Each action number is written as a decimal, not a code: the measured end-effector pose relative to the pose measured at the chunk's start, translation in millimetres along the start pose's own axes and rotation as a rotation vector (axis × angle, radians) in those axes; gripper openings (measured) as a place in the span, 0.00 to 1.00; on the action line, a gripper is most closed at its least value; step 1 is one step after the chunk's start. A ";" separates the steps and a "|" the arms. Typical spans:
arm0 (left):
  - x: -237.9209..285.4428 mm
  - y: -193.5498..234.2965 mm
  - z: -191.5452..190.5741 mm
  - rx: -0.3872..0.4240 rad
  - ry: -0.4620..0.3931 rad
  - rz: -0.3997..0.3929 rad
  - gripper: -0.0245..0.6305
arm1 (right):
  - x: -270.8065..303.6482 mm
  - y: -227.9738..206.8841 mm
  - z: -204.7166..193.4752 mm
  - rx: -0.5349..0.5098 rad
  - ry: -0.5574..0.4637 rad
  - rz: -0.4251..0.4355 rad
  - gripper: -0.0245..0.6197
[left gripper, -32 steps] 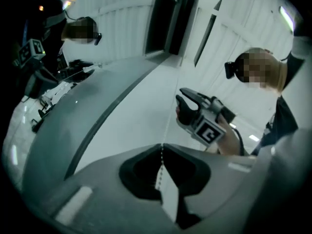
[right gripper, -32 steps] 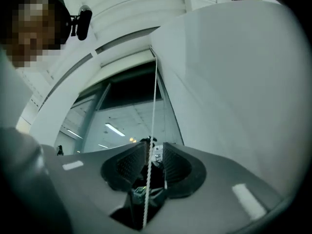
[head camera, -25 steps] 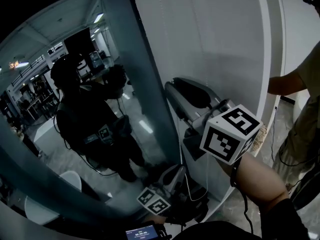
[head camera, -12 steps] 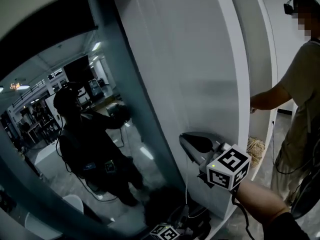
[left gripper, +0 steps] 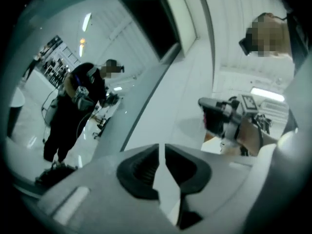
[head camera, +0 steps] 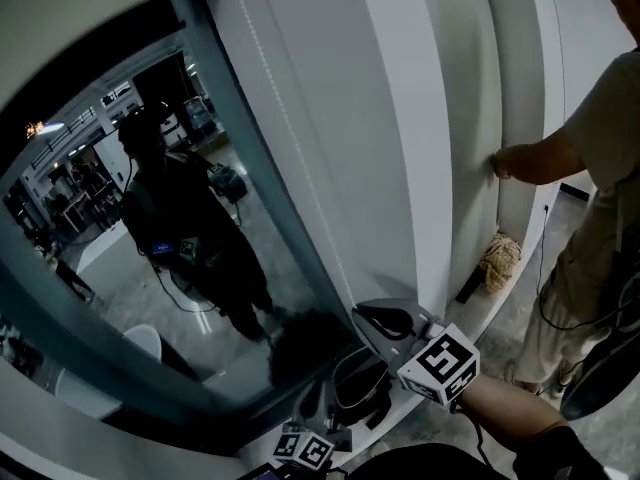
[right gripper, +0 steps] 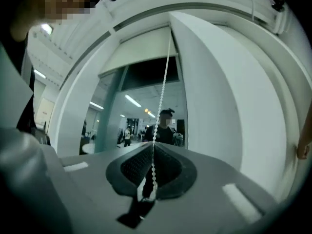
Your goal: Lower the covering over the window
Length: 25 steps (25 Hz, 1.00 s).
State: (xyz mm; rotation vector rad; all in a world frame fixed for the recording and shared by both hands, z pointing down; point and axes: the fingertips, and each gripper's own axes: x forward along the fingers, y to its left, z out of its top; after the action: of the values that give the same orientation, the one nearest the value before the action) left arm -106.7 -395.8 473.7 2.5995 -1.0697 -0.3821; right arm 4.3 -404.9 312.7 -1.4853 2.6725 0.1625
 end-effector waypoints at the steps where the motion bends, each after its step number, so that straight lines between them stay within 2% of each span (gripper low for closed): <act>1: -0.5 -17.7 9.2 0.051 -0.025 -0.006 0.12 | -7.7 6.2 -20.4 -0.046 0.049 0.003 0.06; 2: -2.8 -33.0 14.7 0.102 -0.044 -0.001 0.15 | -16.2 11.4 -44.0 -0.074 0.101 0.007 0.06; 4: -12.3 -52.2 17.1 0.160 -0.061 0.027 0.20 | -32.5 23.5 -94.4 -0.036 0.194 0.031 0.06; 7: -20.0 -79.1 17.0 0.145 -0.069 -0.001 0.20 | -55.7 53.3 -152.5 0.026 0.281 0.094 0.06; 11: 6.9 -140.0 36.7 0.181 -0.131 -0.098 0.24 | -92.6 86.0 -216.1 -0.041 0.406 0.193 0.06; 14: 30.3 -160.6 55.5 0.207 -0.199 -0.067 0.24 | -126.4 101.2 -268.2 0.025 0.525 0.252 0.06; 16: 39.4 -166.9 68.5 0.210 -0.230 -0.054 0.24 | -144.8 108.0 -285.7 0.085 0.560 0.265 0.06; 18: 45.0 -176.4 79.5 0.208 -0.254 -0.079 0.22 | -155.1 104.8 -288.0 0.127 0.563 0.253 0.05; 20: 50.4 -186.0 82.4 0.206 -0.249 -0.114 0.07 | -159.8 96.3 -287.4 0.134 0.563 0.235 0.05; 23: 53.5 -197.2 78.0 0.198 -0.232 -0.155 0.06 | -165.0 88.5 -288.2 0.153 0.566 0.217 0.05; 25: 54.2 -196.4 70.3 0.188 -0.191 -0.157 0.06 | -170.2 86.9 -291.9 0.186 0.585 0.215 0.05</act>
State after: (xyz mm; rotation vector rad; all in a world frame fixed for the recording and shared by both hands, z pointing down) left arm 30.2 -314.2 328.7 2.8722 -1.0062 -0.6036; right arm 14.8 -254.5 627.3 -1.3423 3.1697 -0.5837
